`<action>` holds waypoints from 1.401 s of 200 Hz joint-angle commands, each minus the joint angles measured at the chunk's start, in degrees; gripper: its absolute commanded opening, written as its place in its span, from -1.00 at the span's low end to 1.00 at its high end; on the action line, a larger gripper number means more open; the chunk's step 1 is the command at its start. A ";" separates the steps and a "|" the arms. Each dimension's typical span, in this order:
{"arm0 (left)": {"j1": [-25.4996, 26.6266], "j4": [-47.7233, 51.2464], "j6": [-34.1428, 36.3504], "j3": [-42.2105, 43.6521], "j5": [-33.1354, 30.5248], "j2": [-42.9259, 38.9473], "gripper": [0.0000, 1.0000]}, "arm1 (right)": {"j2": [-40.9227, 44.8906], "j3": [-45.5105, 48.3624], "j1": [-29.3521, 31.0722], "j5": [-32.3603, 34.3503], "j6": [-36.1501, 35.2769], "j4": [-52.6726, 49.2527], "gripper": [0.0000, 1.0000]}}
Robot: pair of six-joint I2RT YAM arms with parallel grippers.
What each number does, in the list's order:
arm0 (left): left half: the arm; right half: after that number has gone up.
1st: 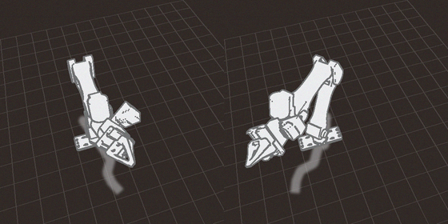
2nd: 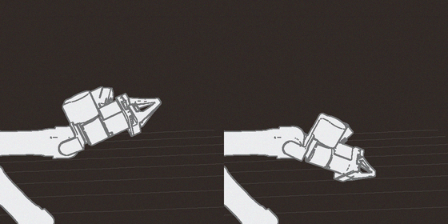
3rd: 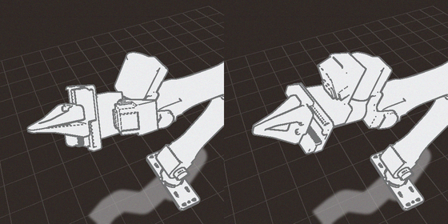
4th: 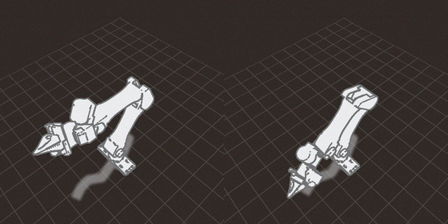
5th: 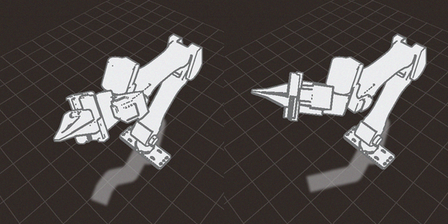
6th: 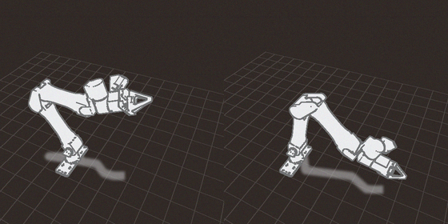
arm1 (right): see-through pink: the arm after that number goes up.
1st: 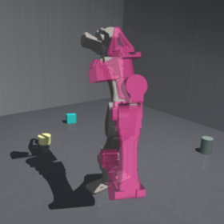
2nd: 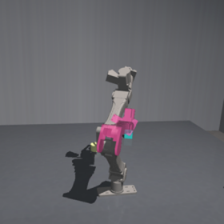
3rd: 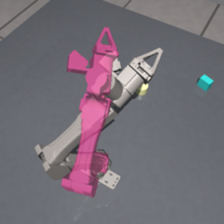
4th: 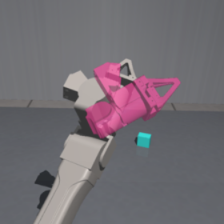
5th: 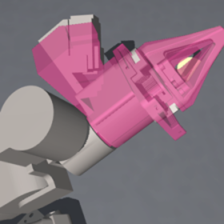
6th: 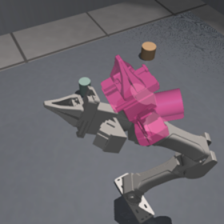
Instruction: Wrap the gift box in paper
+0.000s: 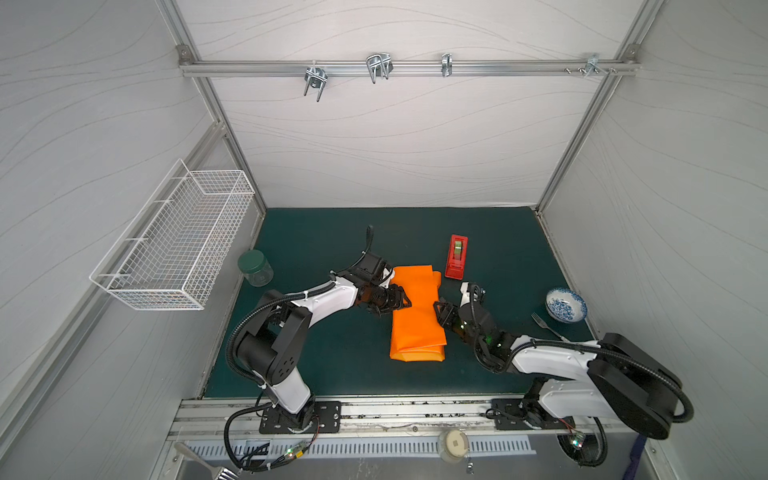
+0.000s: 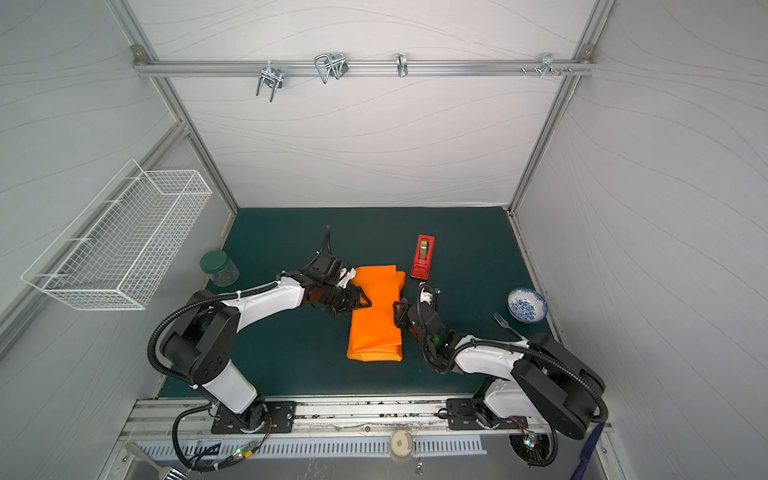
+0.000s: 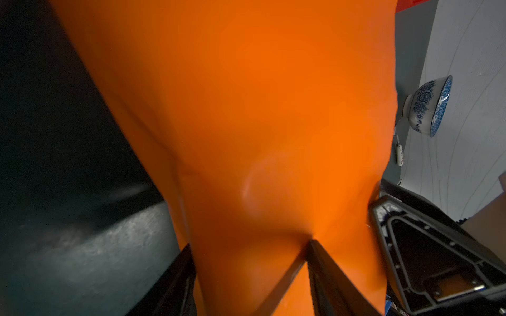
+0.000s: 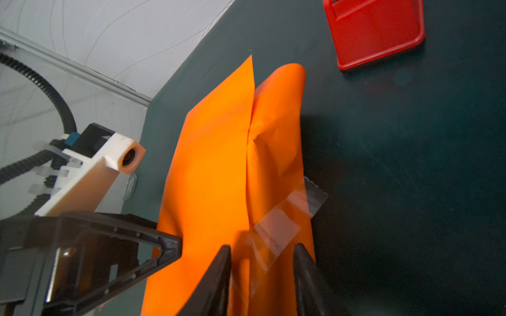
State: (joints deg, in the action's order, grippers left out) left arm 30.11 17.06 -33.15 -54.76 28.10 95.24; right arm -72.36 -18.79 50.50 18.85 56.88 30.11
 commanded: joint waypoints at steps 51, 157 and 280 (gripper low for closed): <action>0.30 4.81 1.59 2.87 -7.00 4.89 0.25 | 8.65 -1.39 -4.97 -5.10 -3.37 -9.04 0.24; 0.79 7.21 2.74 2.65 -10.21 5.57 0.25 | 2.26 -21.59 -12.48 -24.87 -29.02 -40.88 0.31; 0.92 7.77 2.78 2.13 -10.77 5.67 0.25 | -5.76 -33.80 -6.40 -18.64 -36.06 -53.84 0.27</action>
State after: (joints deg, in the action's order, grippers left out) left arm 30.13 18.00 -32.71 -55.37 27.90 95.64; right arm -76.42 -51.13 43.09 -1.28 22.39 -20.43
